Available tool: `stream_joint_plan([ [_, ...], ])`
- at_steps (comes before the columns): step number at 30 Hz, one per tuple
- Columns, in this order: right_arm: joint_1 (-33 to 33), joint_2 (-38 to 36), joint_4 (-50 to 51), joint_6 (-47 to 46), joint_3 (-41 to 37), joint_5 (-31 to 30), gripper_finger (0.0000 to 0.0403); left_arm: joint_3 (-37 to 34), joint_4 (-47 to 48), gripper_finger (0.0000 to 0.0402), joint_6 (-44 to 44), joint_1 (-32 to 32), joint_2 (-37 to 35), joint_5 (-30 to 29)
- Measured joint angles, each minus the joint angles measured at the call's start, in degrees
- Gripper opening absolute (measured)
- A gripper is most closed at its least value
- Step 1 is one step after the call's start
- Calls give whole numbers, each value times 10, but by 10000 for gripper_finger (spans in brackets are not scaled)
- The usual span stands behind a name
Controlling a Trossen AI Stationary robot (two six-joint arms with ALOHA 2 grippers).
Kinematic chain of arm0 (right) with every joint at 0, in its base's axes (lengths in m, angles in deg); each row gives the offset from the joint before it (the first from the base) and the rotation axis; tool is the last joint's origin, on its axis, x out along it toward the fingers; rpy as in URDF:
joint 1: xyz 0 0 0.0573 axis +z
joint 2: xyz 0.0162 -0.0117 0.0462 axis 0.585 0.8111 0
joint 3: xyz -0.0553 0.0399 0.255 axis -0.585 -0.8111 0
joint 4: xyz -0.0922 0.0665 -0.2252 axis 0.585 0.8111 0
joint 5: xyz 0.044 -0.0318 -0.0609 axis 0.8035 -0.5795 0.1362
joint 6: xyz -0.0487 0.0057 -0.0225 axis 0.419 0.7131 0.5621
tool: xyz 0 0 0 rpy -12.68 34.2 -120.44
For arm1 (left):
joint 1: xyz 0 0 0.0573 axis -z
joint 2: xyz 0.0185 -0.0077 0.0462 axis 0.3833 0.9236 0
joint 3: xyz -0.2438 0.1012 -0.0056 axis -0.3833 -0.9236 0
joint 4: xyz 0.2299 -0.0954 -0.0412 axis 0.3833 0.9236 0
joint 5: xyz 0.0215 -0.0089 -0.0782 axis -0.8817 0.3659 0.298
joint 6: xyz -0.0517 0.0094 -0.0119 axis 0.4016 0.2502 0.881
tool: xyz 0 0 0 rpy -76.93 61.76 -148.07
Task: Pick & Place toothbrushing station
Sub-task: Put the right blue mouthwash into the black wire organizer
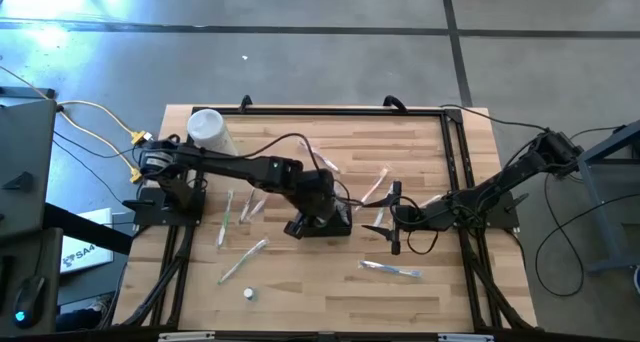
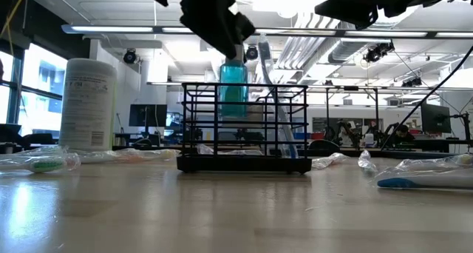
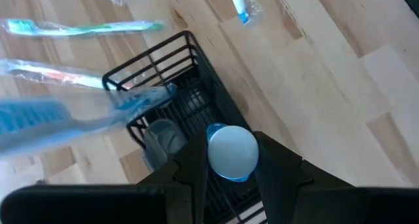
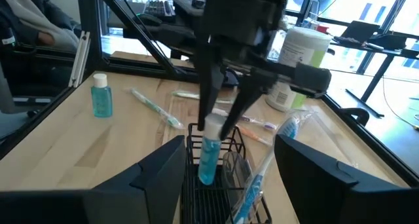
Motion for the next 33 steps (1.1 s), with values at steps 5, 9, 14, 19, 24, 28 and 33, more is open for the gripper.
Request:
stream_joint_plan([
  [5,0,0,1,0,0,0,228,-25,-29,94,1,-5,0,14],
  [9,0,0,4,0,0,0,228,-40,-44,94,1,-5,0,15],
  [14,0,0,4,0,0,0,228,-63,-75,94,1,-5,0,15],
  [19,0,0,4,0,0,0,228,-73,-92,94,1,-5,0,12],
  [24,0,0,4,0,0,0,228,-81,-104,94,2,-5,0,11],
  [28,0,0,4,0,0,0,228,-81,-105,94,2,-5,0,11],
  [33,0,0,5,0,0,0,228,-81,-111,94,2,-5,0,10],
])
